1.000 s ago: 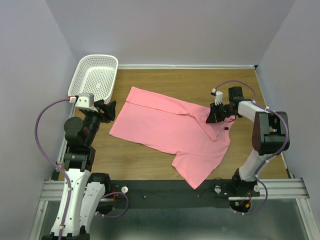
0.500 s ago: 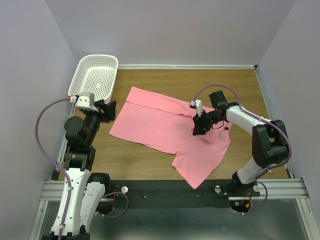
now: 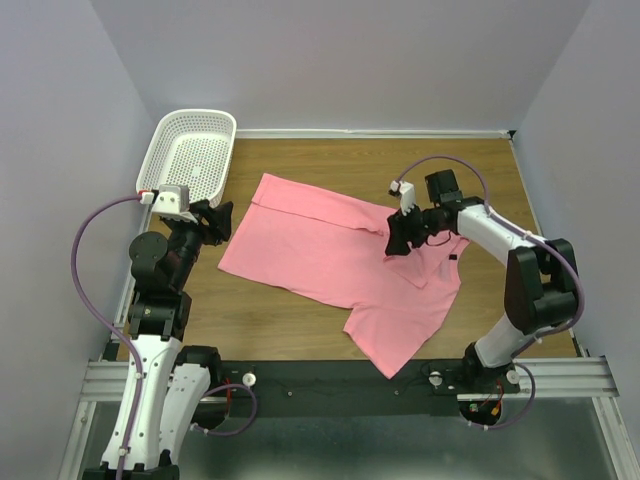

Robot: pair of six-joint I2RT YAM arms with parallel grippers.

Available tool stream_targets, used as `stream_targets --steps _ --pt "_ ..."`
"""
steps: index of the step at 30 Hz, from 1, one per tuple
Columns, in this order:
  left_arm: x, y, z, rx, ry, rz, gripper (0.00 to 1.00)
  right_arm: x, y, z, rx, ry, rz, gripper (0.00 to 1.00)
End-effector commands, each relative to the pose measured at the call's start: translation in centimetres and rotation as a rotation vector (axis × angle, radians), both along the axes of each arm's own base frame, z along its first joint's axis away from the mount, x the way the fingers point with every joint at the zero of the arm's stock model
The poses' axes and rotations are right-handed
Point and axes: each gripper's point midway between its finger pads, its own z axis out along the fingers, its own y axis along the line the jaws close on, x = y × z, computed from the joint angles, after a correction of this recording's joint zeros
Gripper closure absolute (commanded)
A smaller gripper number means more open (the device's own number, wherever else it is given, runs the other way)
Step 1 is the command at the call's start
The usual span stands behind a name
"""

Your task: Fold and stack the t-shirts

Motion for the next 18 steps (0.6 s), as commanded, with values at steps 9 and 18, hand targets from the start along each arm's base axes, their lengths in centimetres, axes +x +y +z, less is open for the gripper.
stream_targets --steps 9,18 --pt "-0.2 -0.1 0.0 0.012 -0.008 -0.013 0.37 4.4 1.0 -1.6 -0.026 0.045 -0.289 0.39" --pt "-0.2 0.1 0.1 0.013 -0.011 -0.004 0.37 2.9 3.3 -2.9 -0.037 0.091 -0.219 0.77"
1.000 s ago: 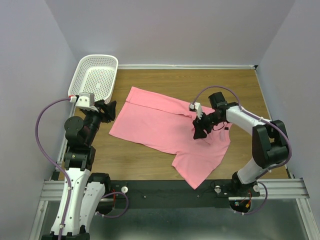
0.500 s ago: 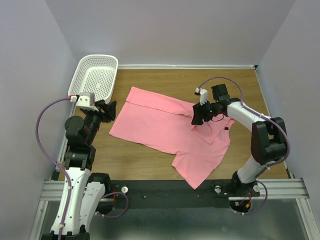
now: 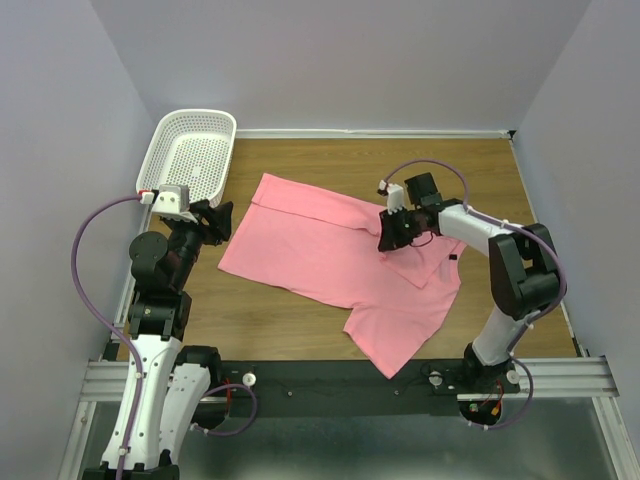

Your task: Fold and stack the t-shirts

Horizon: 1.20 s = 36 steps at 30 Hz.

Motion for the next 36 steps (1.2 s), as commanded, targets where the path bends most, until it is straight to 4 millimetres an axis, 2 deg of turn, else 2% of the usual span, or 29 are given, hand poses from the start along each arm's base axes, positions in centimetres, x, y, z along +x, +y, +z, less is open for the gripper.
stream_targets --steps 1,3,4,5,6,7,9,11,13,14,16,17,20,24,28,36 --pt "-0.2 0.1 0.1 0.013 -0.011 -0.004 0.37 0.1 1.5 0.0 0.001 -0.002 0.033 0.86" --pt "-0.1 0.0 0.0 0.013 -0.007 -0.005 0.37 -1.9 4.1 1.4 0.101 0.014 0.178 0.95" --pt "-0.1 0.0 -0.1 0.014 -0.005 -0.005 0.37 -3.2 5.3 2.3 0.166 0.030 0.260 0.94" --pt "-0.1 0.0 -0.2 0.014 -0.002 -0.005 0.37 -5.7 7.2 4.7 0.319 0.062 0.389 0.93" --pt "-0.1 0.1 -0.1 0.012 -0.003 -0.004 0.37 -6.6 8.0 5.8 0.372 0.066 0.438 0.91" --pt "-0.1 0.1 -0.2 0.013 -0.002 -0.001 0.37 -7.3 8.7 6.5 0.394 0.062 0.474 0.87" --pt "-0.1 0.2 -0.2 0.013 0.000 0.005 0.37 -6.5 8.2 7.3 0.362 0.016 0.456 0.79" --pt "-0.1 0.3 0.0 0.013 -0.005 0.009 0.37 -4.8 6.9 6.4 0.263 -0.028 0.382 0.69" --pt "-0.1 0.3 -0.1 0.011 -0.005 0.009 0.37 -3.8 5.6 5.6 0.188 -0.047 0.322 0.54" --pt "-0.1 0.3 -0.1 0.011 -0.002 0.008 0.37 -2.3 4.3 4.5 0.090 -0.070 0.231 0.53" --pt "-0.1 0.3 -0.1 0.011 -0.001 0.008 0.37 -1.4 2.7 3.6 -0.001 -0.103 0.159 0.52" --pt "-0.1 0.2 -0.1 0.012 -0.002 0.004 0.37 -0.2 1.6 3.4 -0.066 -0.153 0.103 0.52" --pt "-0.1 0.2 -0.1 0.011 -0.003 0.007 0.37 0.4 0.2 2.8 -0.133 -0.180 0.047 0.53" --pt "-0.1 0.2 -0.2 0.012 -0.002 0.005 0.37 1.3 -1.4 1.4 -0.225 -0.185 -0.029 0.59" --pt "0.0 0.2 -0.1 0.013 -0.002 0.007 0.37 0.3 -0.3 -0.1 -0.177 -0.116 0.016 0.67" --pt "-0.1 0.2 -0.2 0.013 -0.002 0.006 0.37 -2.2 2.7 -1.3 -0.018 0.045 0.119 0.69"
